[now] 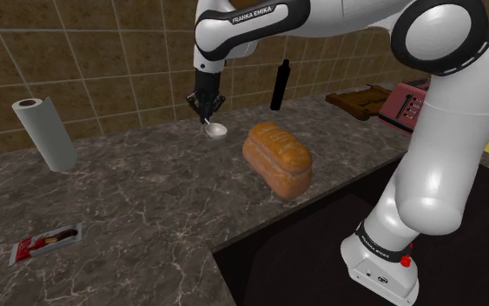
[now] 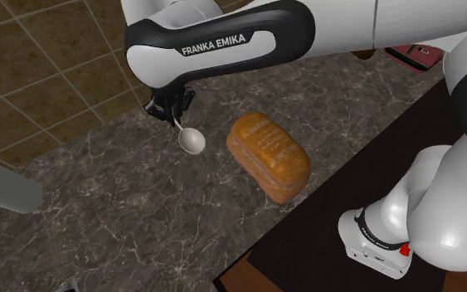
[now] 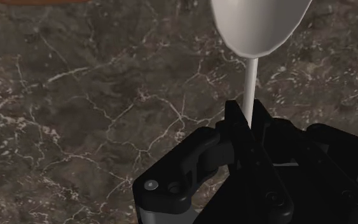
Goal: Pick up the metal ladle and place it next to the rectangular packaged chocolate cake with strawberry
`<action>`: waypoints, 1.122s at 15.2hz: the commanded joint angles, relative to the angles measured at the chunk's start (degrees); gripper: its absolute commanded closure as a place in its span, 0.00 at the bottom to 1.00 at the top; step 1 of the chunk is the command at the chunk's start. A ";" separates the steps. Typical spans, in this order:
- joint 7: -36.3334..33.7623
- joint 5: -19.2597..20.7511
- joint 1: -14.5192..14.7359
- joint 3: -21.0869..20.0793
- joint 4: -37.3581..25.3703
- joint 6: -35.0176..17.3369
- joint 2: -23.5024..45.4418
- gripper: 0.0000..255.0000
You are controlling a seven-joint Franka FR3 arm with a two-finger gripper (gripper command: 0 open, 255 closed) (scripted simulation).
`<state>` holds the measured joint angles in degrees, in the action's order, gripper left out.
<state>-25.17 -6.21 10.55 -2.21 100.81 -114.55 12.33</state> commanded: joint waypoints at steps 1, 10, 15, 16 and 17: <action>-2.85 0.34 1.63 -0.98 -1.04 0.30 0.44 1.00; -14.56 2.23 8.87 -4.90 -5.43 0.27 3.78 1.00; -20.96 3.74 13.13 -6.69 -10.56 1.23 7.47 1.00; -22.21 4.08 14.02 -6.99 -11.85 1.53 8.37 1.00; -23.45 4.42 14.93 -7.26 -13.23 1.87 9.33 1.00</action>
<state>-47.30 -2.14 24.60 -9.19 89.33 -113.40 20.73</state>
